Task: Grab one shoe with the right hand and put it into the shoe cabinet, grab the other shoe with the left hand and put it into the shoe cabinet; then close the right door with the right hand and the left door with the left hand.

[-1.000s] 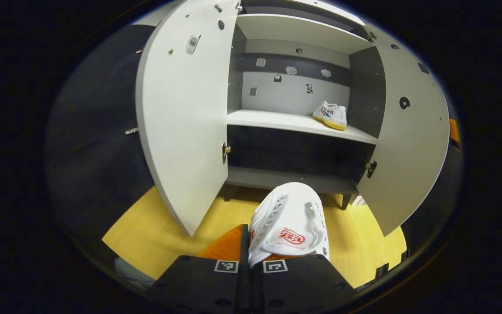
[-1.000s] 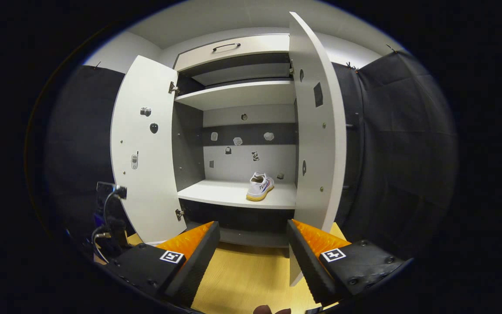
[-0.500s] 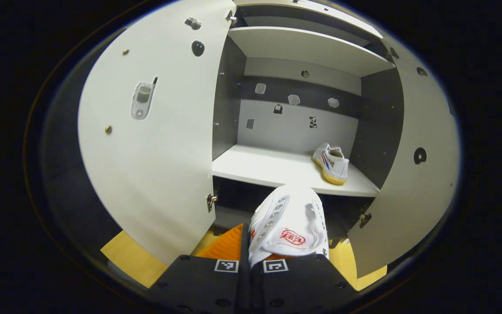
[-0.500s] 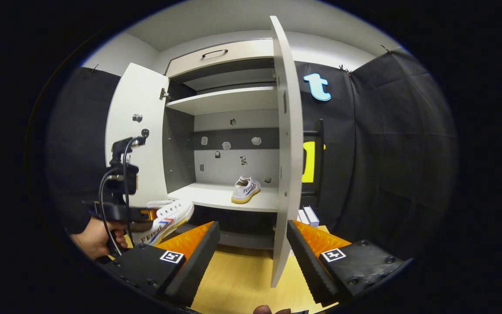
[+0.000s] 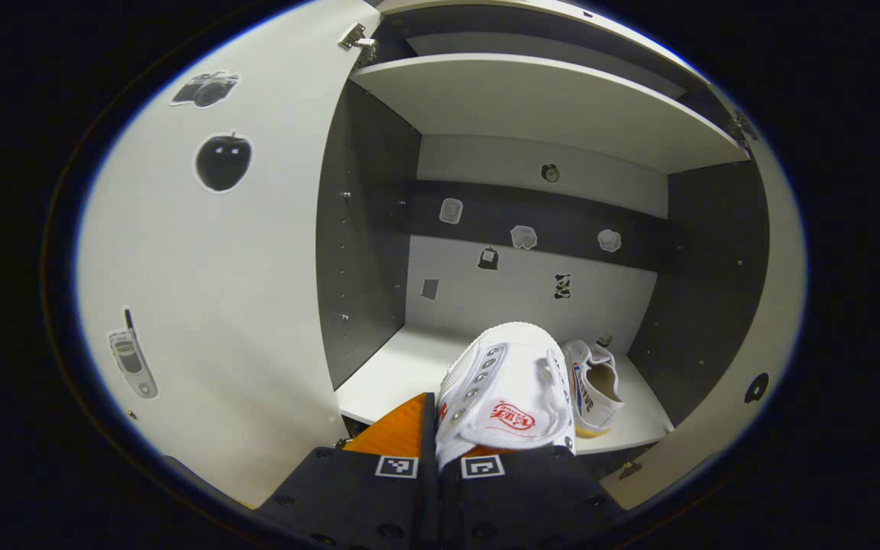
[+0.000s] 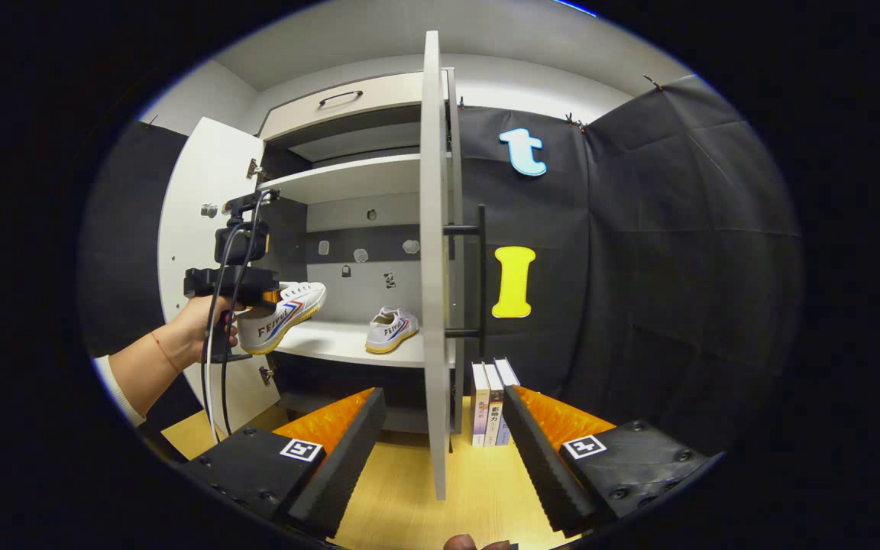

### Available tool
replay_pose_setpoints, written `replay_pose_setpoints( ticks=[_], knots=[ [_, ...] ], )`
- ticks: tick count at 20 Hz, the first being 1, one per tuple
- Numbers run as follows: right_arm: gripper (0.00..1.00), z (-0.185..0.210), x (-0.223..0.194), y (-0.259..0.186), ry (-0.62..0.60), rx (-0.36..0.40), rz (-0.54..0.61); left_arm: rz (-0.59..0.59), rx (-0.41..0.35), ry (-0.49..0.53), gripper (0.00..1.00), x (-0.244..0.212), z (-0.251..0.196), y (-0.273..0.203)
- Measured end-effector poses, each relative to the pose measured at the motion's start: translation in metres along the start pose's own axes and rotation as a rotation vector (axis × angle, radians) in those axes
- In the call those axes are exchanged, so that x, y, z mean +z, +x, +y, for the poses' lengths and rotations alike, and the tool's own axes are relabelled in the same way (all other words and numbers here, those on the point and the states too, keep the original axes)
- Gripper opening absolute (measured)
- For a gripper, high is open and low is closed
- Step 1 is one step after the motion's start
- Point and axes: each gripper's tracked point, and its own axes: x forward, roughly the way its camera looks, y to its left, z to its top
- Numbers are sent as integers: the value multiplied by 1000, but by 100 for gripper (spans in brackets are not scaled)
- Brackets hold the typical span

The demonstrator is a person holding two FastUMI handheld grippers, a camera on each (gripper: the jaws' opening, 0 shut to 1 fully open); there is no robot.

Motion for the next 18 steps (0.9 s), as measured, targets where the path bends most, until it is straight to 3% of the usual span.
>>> replay_pose_setpoints(
  ticks=[10,18],
  knots=[
    [98,-55,-6,-8,-3,-137,14,145,81,2,6,-7,-6,129],
    [98,-86,-6,-20,-19,-232,17,194,137,51,6,-18,-10,184]
  ],
)
